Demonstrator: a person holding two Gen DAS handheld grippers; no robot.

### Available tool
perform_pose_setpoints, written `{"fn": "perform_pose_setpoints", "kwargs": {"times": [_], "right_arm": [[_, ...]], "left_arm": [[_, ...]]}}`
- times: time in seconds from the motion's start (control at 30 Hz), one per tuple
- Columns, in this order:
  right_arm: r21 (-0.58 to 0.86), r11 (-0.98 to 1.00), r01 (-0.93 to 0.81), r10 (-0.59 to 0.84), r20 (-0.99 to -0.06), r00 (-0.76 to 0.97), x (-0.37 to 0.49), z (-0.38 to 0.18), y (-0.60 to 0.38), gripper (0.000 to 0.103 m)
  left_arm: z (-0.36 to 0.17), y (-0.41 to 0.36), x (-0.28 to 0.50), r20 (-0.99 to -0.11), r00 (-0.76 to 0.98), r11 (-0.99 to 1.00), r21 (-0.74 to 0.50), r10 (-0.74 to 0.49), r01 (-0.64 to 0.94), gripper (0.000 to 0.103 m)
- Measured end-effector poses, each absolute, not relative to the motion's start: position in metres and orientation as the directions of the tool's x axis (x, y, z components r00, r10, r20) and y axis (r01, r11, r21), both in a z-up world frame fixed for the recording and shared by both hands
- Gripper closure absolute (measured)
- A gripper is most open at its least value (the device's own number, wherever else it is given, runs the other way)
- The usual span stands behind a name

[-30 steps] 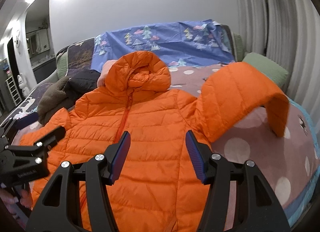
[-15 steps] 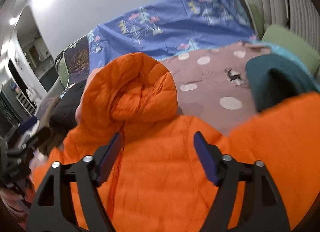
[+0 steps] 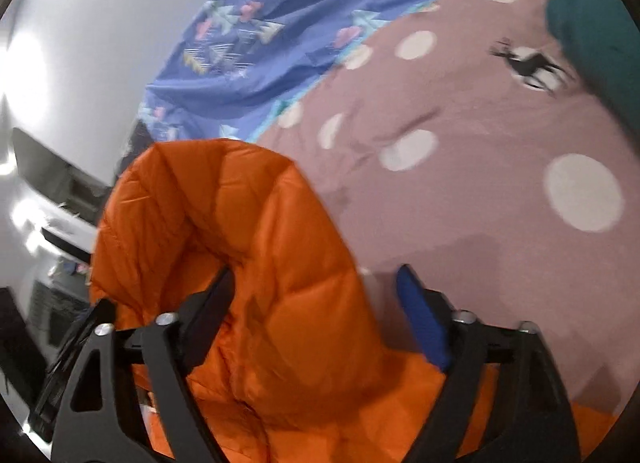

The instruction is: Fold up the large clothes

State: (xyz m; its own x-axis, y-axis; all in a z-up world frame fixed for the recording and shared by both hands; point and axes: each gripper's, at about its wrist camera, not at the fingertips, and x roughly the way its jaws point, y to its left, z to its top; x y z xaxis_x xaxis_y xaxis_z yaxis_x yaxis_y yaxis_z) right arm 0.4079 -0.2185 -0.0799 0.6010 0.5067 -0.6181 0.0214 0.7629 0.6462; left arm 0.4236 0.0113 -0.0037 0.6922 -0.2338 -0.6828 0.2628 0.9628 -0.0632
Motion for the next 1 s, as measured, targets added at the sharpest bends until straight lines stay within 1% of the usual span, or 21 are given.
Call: {"fn": "perform_pose_setpoints", "kwargs": {"times": [0.03,0.07,0.1,0.17,0.27,0.37,0.43,0.47,0.5,0.6,0.63,0.7,0.77,0.8,0.87,0.9,1.0], "right_arm": [[0.635,0.772,0.000,0.498,-0.605,0.621,0.406,-0.073,-0.217,0.082],[0.638,0.770,-0.017,0.500,-0.587,0.637,0.403,-0.069,-0.217,0.089],[0.647,0.761,-0.046,0.512,-0.556,0.654,0.398,-0.060,-0.217,0.091],[0.650,0.752,-0.110,0.536,-0.506,0.676,0.384,-0.038,-0.214,0.093],[0.615,0.761,-0.206,0.558,-0.460,0.691,0.357,-0.006,-0.209,0.093],[0.525,0.799,-0.293,0.555,-0.455,0.696,0.318,0.020,-0.201,0.093],[0.442,0.832,-0.337,0.537,-0.483,0.692,0.288,0.026,-0.196,0.092],[0.410,0.843,-0.348,0.527,-0.501,0.687,0.277,0.025,-0.194,0.090],[0.372,0.856,-0.359,0.513,-0.524,0.680,0.264,0.020,-0.192,0.090],[0.264,0.878,-0.399,0.474,-0.602,0.643,0.226,-0.001,-0.186,0.090],[0.218,0.886,-0.410,0.447,-0.639,0.626,0.212,-0.010,-0.185,0.090],[0.162,0.893,-0.420,0.407,-0.689,0.600,0.193,-0.023,-0.184,0.085],[0.136,0.894,-0.428,0.387,-0.714,0.583,0.174,-0.033,-0.191,0.073],[0.130,0.893,-0.431,0.387,-0.711,0.587,0.166,-0.034,-0.192,0.070],[0.134,0.896,-0.424,0.391,-0.689,0.610,0.156,-0.029,-0.196,0.069],[0.164,0.893,-0.419,0.411,-0.676,0.611,0.158,-0.026,-0.199,0.069],[0.243,0.895,-0.375,0.437,-0.653,0.618,0.172,-0.021,-0.197,0.069]], "left_arm": [[-0.008,0.012,0.426,-0.697,0.667,0.956,-0.093,-0.263,0.279,0.089],[-0.010,0.014,0.425,-0.695,0.663,0.953,-0.108,-0.277,0.284,0.089],[-0.008,0.015,0.422,-0.680,0.678,0.952,-0.104,-0.279,0.288,0.090],[0.003,0.020,0.406,-0.634,0.714,0.948,-0.102,-0.297,0.303,0.091],[0.023,0.027,0.377,-0.583,0.747,0.941,-0.102,-0.319,0.322,0.091],[0.045,0.038,0.332,-0.522,0.784,0.932,-0.061,-0.336,0.358,0.090],[0.050,0.047,0.309,-0.500,0.787,0.922,-0.067,-0.362,0.381,0.090],[0.049,0.052,0.293,-0.495,0.786,0.917,-0.059,-0.370,0.395,0.090],[0.048,0.055,0.283,-0.496,0.782,0.913,-0.057,-0.377,0.404,0.090],[0.036,0.063,0.250,-0.520,0.757,0.899,-0.048,-0.395,0.435,0.085],[0.032,0.065,0.241,-0.527,0.756,0.900,-0.039,-0.388,0.434,0.082],[0.026,0.072,0.224,-0.529,0.752,0.900,-0.049,-0.392,0.434,0.076],[0.025,0.081,0.205,-0.520,0.748,0.894,-0.073,-0.412,0.442,0.072],[0.024,0.082,0.199,-0.516,0.750,0.893,-0.071,-0.414,0.444,0.070],[0.024,0.079,0.191,-0.509,0.762,0.895,-0.038,-0.400,0.444,0.069],[0.022,0.074,0.195,-0.518,0.761,0.896,-0.023,-0.391,0.444,0.069],[0.013,0.050,0.210,-0.558,0.731,0.893,-0.039,-0.392,0.449,0.069]]}}
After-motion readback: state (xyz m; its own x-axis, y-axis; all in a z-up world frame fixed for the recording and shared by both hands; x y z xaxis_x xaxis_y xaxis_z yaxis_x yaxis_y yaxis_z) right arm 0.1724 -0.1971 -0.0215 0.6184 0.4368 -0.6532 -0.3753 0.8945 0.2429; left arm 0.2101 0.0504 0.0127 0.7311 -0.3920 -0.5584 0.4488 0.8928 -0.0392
